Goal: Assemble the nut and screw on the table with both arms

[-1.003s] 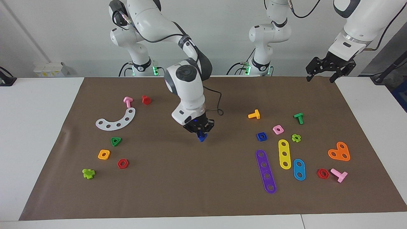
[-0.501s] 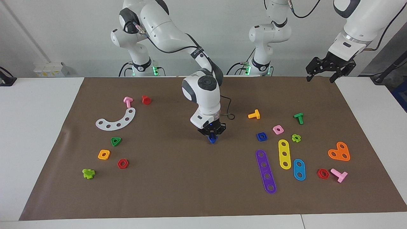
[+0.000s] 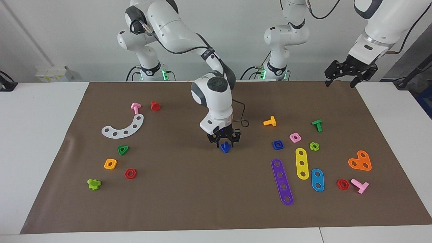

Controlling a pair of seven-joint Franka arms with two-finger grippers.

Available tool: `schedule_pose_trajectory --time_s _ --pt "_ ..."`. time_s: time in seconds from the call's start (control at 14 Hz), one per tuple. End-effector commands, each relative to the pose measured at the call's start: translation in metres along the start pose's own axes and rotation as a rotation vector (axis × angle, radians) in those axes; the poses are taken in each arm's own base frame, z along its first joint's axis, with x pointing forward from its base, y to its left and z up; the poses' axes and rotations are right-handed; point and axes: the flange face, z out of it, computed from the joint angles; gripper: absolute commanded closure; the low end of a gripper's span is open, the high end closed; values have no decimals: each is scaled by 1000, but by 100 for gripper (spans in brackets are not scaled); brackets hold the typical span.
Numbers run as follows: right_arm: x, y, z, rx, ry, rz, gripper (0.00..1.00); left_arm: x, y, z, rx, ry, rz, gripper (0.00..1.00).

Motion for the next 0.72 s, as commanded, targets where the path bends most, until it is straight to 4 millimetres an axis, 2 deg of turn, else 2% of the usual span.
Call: schedule_pose_trajectory --time_s 0.0,0.14,0.29,0.43,0.64 --pt "32 71 -69 -27 20 35 0 -3 -2 0 -6 -10 -3 0" --pt "55 130 -111 -48 22 -2 0 -4 -2 0 -6 -11 -3 0" --pt "62 177 -155 -68 20 -22 0 -3 -1 0 -6 -10 -1 0" --pt "57 218 -196 -93 -13 -60 0 -3 -2 0 -6 -10 -3 0" --pt "45 265 -247 -112 -67 -79 0 -3 -2 0 -6 -10 -3 0"
